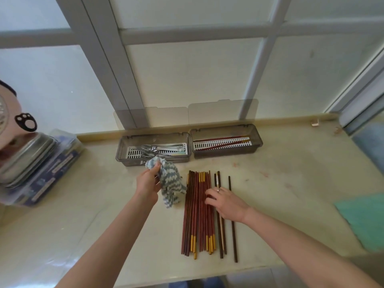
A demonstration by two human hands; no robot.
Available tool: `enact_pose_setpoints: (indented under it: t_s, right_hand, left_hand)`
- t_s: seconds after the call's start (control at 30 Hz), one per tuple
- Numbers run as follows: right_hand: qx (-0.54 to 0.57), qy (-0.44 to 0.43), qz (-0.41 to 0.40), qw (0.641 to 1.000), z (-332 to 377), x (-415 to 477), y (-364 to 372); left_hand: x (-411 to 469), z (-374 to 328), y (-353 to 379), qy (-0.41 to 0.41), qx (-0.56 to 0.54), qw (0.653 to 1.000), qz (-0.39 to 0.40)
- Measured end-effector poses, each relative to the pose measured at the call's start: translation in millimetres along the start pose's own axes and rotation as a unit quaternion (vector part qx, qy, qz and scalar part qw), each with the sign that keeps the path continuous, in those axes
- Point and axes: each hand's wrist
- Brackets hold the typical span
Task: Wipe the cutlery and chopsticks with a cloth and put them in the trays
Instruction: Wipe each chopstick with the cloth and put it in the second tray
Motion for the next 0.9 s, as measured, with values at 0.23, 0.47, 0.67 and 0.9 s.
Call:
enact_pose_setpoints:
  t_s: [0.23, 0.47, 0.67, 0.9]
  right_hand:
    - [-0.049, -0.068, 0.056, 0.995, -3.7, 14.4, -14.4]
    - [-0.05, -0.07, 0.088, 0.992, -10.5, 21.2, -26.0]
    - [-0.026, 0.012, 0.112, 0.993, 3.4, 18.2, -18.9]
    - [0.022, 0.082, 0.055, 0.995, 22.9, 24.5, -14.7]
  left_hand:
    - [-1.1, 6.3, -1.0, -0.037, 0.016, 0.998, 0.053]
    - [3.5, 10.6, -4.5, -0.059, 0.045, 0.994, 0.08]
    - [1.1, 9.4, -5.0, -0.063, 0.041, 0.994, 0.08]
    - [5.9, 4.3, -8.0, -0.007, -0.023, 1.0, -0.001]
Point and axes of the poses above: each hand's wrist, its own x-axis towards the middle knuckle, its own y-axis out of the palm, z = x × y, and after that the axes turned 7 degrees about -x, right-handed
